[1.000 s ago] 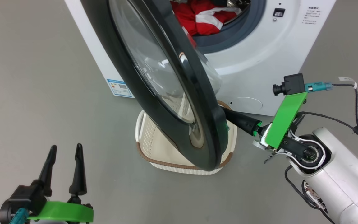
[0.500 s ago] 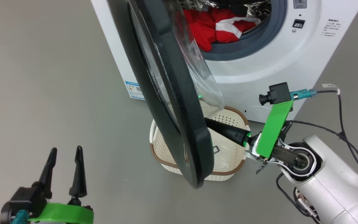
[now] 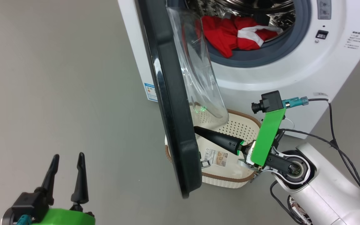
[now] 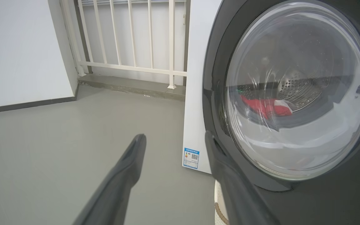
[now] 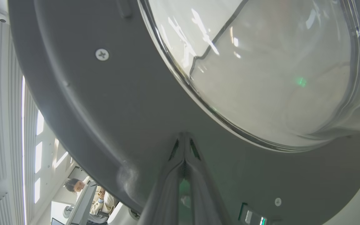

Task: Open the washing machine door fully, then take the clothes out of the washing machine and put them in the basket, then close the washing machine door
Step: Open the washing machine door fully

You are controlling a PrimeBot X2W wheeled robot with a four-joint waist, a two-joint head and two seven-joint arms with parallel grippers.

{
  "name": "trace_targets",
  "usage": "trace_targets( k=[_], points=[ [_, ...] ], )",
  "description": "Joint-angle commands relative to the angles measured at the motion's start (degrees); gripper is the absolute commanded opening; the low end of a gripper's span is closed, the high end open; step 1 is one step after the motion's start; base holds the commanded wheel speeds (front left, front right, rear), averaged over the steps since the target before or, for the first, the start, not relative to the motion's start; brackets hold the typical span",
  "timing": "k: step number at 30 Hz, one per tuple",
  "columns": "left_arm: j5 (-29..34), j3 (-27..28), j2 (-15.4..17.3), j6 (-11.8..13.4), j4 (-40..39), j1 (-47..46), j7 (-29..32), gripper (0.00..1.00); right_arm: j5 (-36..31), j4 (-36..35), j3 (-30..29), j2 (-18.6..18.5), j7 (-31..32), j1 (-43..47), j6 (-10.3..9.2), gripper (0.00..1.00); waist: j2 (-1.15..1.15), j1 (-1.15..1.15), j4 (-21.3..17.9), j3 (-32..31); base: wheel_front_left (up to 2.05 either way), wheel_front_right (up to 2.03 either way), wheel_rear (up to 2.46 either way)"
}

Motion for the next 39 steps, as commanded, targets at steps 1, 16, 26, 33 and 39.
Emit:
trace_targets(
  k=[1,16,26,33,39],
  points=[
    [-0.16,1.76,1.2,0.0,-1.09,-0.48,-0.55,1.0,-0.02,-1.7,0.38,1.71,0.36,0.55,0.1,0.0,0.0,0.0,0.91,-0.51,0.0,0.0,0.0],
    [-0.22,1.4,1.75,0.1,-0.55,0.42,-0.55,1.0,-0.83,-1.14,-0.57,5.89,1.07,0.23,0.1,0.0,0.0,0.0,5.62,-2.08,0.0,0.0,0.0],
    [-0.55,1.37,1.89,0.45,-0.5,0.51,-0.55,1.0,-1.6,-0.47,-0.88,8.25,1.71,-0.96,0.1,0.0,0.0,0.0,7.87,-2.01,0.0,0.0,0.0],
    [-0.91,1.79,1.95,0.82,-1.01,0.71,-0.55,1.0,-2.18,0.4,-0.95,9.83,2.26,-2.27,0.1,0.0,0.0,0.0,8.49,-1.45,0.0,0.0,0.0],
    [-1.02,1.93,1.92,1.06,-1.41,0.94,-0.55,1.0,-2.57,0.97,-1.08,10.52,2.61,-2.78,0.1,0.0,0.0,0.0,8.57,-1.27,0.0,0.0,0.0]
  ],
)
